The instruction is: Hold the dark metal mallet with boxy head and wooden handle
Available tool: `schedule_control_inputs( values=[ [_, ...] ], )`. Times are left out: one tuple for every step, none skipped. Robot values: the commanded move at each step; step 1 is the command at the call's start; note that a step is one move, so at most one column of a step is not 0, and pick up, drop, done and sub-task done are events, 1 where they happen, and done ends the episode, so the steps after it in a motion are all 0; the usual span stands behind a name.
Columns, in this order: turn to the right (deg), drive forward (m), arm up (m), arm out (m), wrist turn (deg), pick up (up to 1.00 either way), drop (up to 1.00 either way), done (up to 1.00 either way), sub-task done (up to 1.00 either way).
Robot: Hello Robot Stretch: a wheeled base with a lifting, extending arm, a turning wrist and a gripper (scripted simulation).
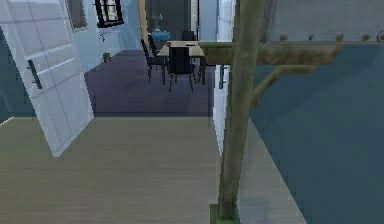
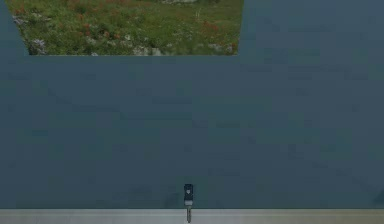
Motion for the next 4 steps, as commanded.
schedule_control_inputs(
  values=[
    [0.0,0.00,0.00,0.38,0.0,0.00,0.00,0.00,0.00],
    [0.0,0.00,0.00,0.00,45.0,0.00,0.00,0.00,0.00],
    [0.0,0.00,0.00,0.00,45.0,0.00,0.00,0.00,0.00],
    [0.0,0.00,0.00,0.00,45.0,0.00,0.00,0.00,0.00]
  ],
)
